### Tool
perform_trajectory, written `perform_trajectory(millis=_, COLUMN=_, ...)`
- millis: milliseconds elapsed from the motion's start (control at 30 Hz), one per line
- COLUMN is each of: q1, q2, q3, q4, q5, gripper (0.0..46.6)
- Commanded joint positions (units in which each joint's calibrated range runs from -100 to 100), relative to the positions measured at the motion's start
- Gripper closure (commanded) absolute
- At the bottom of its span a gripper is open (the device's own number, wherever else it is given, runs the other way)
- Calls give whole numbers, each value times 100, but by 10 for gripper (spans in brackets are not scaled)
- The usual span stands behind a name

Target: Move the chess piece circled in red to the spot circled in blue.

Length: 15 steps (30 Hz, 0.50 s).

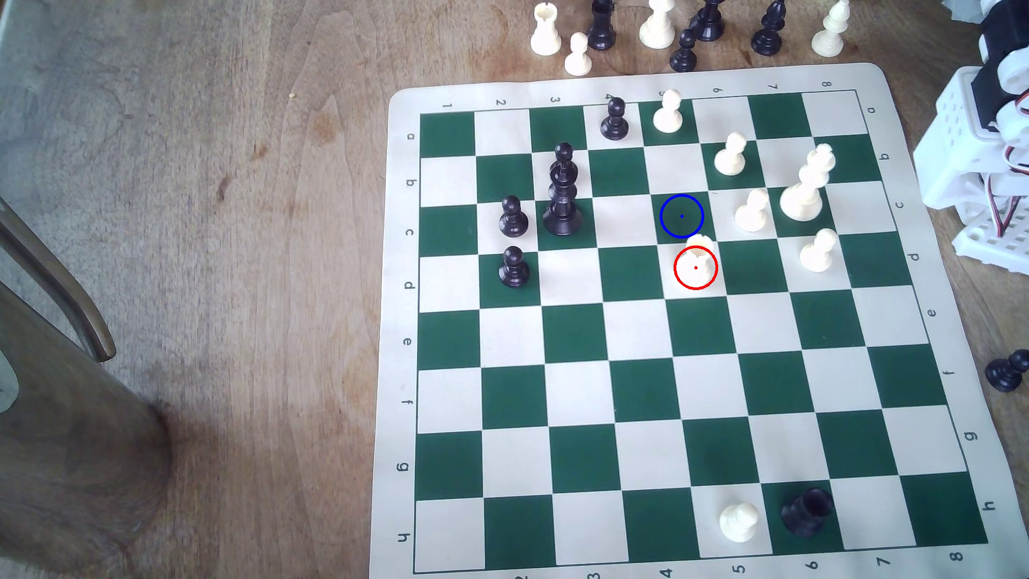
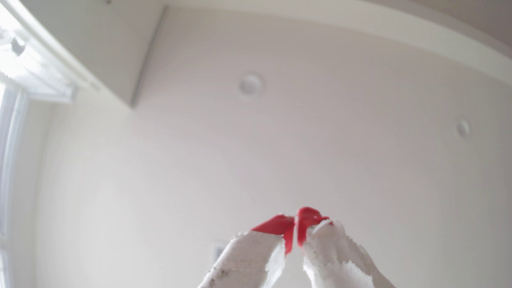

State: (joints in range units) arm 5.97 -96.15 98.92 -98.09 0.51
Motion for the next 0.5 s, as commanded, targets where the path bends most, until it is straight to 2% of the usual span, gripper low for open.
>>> perform_trajectory(millis=0, q1=-7, q2=39, q3=90, q4=-142, q5=24, gripper=464)
perform_trajectory(millis=67, q1=-77, q2=39, q3=-145, q4=112, q5=24, gripper=464)
perform_trajectory(millis=267, q1=-155, q2=39, q3=-2321, q4=2585, q5=24, gripper=464)
perform_trajectory(millis=467, q1=-163, q2=39, q3=-3427, q4=4551, q5=24, gripper=464)
